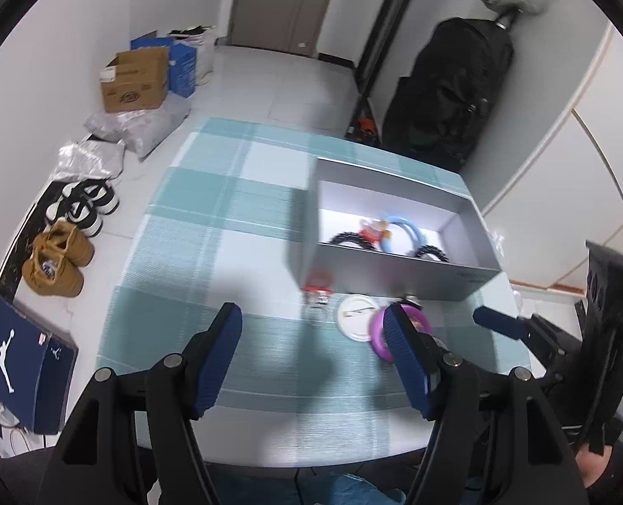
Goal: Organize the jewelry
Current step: 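Withdraw both grippers from the box, then grasp the purple ring with the pig figure with the right gripper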
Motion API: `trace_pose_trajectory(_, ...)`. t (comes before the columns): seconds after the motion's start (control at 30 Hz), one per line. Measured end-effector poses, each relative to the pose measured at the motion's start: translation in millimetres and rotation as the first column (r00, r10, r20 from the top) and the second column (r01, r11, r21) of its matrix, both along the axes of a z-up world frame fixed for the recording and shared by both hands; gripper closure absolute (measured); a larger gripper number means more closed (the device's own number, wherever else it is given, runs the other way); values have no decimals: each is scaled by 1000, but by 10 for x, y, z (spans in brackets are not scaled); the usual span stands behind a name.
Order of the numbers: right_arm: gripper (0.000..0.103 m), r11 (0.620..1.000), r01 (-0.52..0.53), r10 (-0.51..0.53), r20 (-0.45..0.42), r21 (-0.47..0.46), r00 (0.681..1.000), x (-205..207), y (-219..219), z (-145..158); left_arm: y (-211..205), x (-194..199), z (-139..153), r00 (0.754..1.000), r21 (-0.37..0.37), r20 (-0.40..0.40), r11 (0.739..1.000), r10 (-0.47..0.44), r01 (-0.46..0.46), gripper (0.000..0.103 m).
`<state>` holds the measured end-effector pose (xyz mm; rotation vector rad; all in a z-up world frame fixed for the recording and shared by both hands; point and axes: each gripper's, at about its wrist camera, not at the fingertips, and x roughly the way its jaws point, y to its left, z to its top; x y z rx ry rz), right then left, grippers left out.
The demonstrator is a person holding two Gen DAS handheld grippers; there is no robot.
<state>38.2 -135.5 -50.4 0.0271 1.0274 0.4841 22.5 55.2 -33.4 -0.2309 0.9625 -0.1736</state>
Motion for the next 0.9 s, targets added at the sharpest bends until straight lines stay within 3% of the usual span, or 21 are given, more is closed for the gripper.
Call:
trace_pose_trajectory(0.17,8,999,-27,26,-13,-34,1000,24,140,-71,164,-4,2,999,-38,-12,999,38,-39,36)
trace_pose_trajectory(0.27,8,996,-57,56,-20,-69,998,37,261,-131,223,-8,15,999,-55,-8,997,48,-48,29)
trace_pose_trajectory(0.43,10,988,-87,87,-3,-130,996,40,414,-193,263,-5,32,999,-58,1,997,50,-50,29)
trace_pose_trajectory(0.6,22,977,-97,100,7,-191,995,25,516,-233,330,-4,29,998,-67,-3,996,59,-59,29)
trace_pose_trajectory(0.77,45,964,-98,108,28,-248,994,7,627,-238,334,12,17,998,-57,-14,996,62,-63,29)
trace_pose_trajectory(0.9,52,966,-99,108,26,-238,994,0,612,-218,351,21,-8,998,-59,-26,996,64,-65,29)
